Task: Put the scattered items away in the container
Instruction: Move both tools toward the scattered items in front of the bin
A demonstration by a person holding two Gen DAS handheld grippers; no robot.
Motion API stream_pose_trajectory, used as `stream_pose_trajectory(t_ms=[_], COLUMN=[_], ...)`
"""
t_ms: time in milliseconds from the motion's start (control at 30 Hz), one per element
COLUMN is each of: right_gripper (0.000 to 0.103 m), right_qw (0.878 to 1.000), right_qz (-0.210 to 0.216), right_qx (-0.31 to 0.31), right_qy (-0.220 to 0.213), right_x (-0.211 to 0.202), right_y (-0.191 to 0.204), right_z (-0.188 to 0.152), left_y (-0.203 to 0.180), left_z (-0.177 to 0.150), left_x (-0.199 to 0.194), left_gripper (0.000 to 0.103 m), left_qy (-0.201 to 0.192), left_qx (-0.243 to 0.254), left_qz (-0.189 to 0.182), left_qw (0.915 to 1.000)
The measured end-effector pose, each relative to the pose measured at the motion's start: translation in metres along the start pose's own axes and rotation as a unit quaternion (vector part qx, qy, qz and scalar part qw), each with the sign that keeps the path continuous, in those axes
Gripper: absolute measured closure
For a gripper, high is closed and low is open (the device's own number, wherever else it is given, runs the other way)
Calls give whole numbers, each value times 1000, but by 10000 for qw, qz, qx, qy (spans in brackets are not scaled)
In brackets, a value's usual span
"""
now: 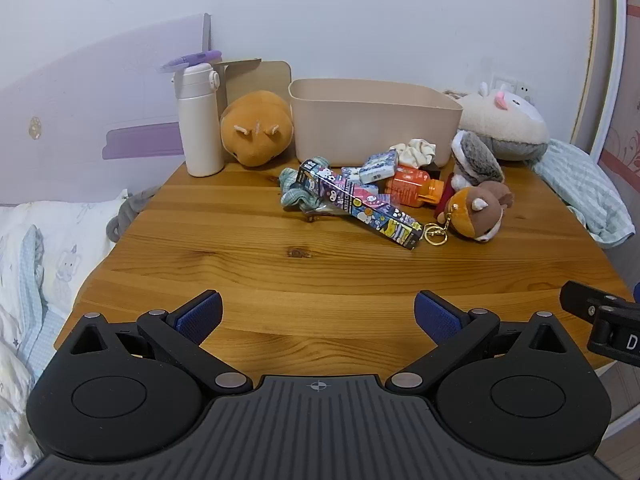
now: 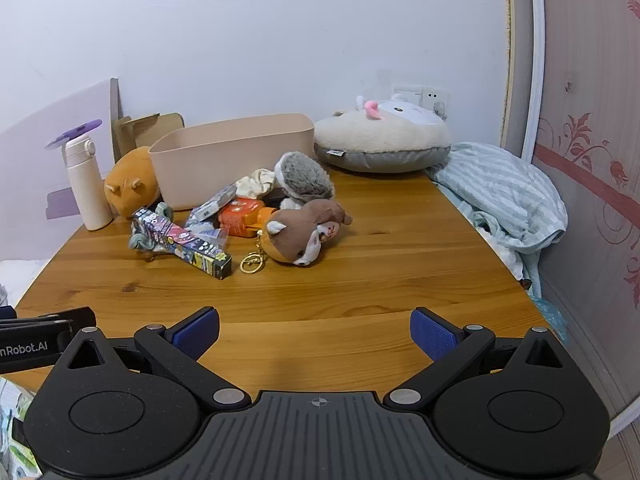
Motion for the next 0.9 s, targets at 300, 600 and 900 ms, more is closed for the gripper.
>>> stream_pose_trajectory(t_ms=[300, 600, 900], right_gripper=[0, 0, 0], right_qw=[9999, 9999, 9998], right_qz=[-63, -96, -70], right_qx=[-6, -41, -79], right_qy=[82, 130, 195], right_x=[6, 16, 32], right_y=[-1, -4, -3], right_z=[1, 5, 10], left_y=[1, -3, -6], left_z=[3, 8, 16], left_x=[9, 20, 39], left_gripper=[0, 0, 0], left_qy=[43, 96, 213], left_qx=[-22, 16, 31], left_qz=[3, 6, -30], left_qw=[10000, 10000, 9998])
Point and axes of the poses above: each gripper's, at about its wrist camera, not at the fingertips, and x roughly the way its jaws point, y to its left, z to its top, the point moved 10 cm from there along x, roughly the way its jaws point, and after that the axes turned 13 degrees about -x, right-handed, at the moved point
